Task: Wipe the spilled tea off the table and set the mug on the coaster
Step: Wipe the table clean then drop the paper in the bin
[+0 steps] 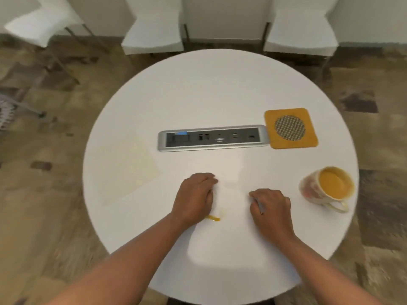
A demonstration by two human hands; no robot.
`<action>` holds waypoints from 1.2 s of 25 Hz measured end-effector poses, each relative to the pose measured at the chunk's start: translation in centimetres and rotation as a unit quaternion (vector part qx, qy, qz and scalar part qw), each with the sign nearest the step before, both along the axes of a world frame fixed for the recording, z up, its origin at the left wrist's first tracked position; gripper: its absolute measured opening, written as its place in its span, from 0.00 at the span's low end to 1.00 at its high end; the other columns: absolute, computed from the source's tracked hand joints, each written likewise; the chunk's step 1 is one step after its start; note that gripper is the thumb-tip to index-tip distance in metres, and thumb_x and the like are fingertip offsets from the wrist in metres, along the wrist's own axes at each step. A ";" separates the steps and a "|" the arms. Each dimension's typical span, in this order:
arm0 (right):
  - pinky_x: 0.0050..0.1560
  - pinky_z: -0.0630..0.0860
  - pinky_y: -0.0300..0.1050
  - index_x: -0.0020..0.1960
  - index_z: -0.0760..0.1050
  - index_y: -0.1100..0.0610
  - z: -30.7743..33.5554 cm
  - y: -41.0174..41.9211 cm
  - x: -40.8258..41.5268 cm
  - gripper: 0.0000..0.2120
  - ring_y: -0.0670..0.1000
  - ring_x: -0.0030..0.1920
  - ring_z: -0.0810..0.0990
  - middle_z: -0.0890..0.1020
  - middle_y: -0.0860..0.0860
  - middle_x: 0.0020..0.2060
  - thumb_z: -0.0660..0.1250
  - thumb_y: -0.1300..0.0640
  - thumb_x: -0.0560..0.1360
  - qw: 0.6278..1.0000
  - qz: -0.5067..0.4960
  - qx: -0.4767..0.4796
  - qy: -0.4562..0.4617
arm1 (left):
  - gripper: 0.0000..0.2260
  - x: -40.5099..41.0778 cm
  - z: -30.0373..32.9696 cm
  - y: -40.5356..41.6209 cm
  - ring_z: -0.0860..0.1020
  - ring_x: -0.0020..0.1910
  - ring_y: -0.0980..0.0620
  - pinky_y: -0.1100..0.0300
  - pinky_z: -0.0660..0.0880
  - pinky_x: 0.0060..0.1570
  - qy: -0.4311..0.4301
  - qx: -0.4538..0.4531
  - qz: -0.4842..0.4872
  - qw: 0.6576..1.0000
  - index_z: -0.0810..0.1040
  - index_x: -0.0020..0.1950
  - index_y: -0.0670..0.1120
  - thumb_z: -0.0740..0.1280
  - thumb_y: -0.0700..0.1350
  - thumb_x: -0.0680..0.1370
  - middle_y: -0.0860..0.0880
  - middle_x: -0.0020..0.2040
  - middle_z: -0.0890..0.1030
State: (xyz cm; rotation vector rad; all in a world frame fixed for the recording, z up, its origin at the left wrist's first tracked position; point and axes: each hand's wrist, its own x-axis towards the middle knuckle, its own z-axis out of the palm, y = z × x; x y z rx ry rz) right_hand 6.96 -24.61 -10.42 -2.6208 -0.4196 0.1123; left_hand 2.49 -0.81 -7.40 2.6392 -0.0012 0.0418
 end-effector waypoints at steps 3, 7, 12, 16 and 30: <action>0.51 0.61 0.48 0.54 0.82 0.49 0.8 7.2 0.6 0.15 0.54 0.55 0.79 0.84 0.45 0.52 0.62 0.57 0.71 0.995 0.101 -0.010 0.022 | 0.19 -3.7 -0.4 6.4 0.77 0.67 0.34 0.43 0.74 0.64 0.010 0.036 0.126 0.991 0.81 0.66 0.41 0.69 0.41 0.75 0.39 0.69 0.79; 0.57 0.62 0.50 0.63 0.78 0.50 1.7 16.1 1.0 0.17 0.53 0.62 0.74 0.80 0.45 0.61 0.63 0.57 0.75 0.972 0.227 -0.035 0.059 | 0.22 -7.0 -1.3 14.2 0.60 0.80 0.36 0.41 0.61 0.74 0.067 0.072 0.258 0.961 0.69 0.78 0.43 0.61 0.45 0.83 0.40 0.81 0.63; 0.66 0.69 0.52 0.71 0.71 0.58 2.1 25.3 1.7 0.21 0.58 0.68 0.71 0.73 0.53 0.70 0.61 0.57 0.78 0.941 0.330 -0.045 0.062 | 0.24 -8.6 -1.7 22.1 0.51 0.83 0.42 0.42 0.54 0.78 0.111 0.062 0.303 0.944 0.59 0.83 0.45 0.55 0.45 0.86 0.45 0.85 0.53; 0.71 0.65 0.51 0.75 0.65 0.61 2.5 30.7 3.5 0.24 0.58 0.74 0.65 0.67 0.57 0.75 0.59 0.60 0.79 0.930 0.360 -0.061 0.049 | 0.24 -8.5 -1.9 26.0 0.53 0.83 0.44 0.45 0.54 0.78 0.118 0.055 0.281 0.951 0.60 0.83 0.44 0.57 0.42 0.85 0.46 0.84 0.57; 0.47 0.70 0.46 0.60 0.80 0.51 2.1 35.2 4.8 0.16 0.58 0.50 0.76 0.82 0.51 0.51 0.61 0.61 0.75 0.904 0.405 -0.133 -0.024 | 0.17 -9.4 -3.0 28.1 0.74 0.68 0.45 0.48 0.60 0.68 0.086 -0.003 0.306 0.948 0.80 0.70 0.51 0.71 0.45 0.80 0.51 0.65 0.82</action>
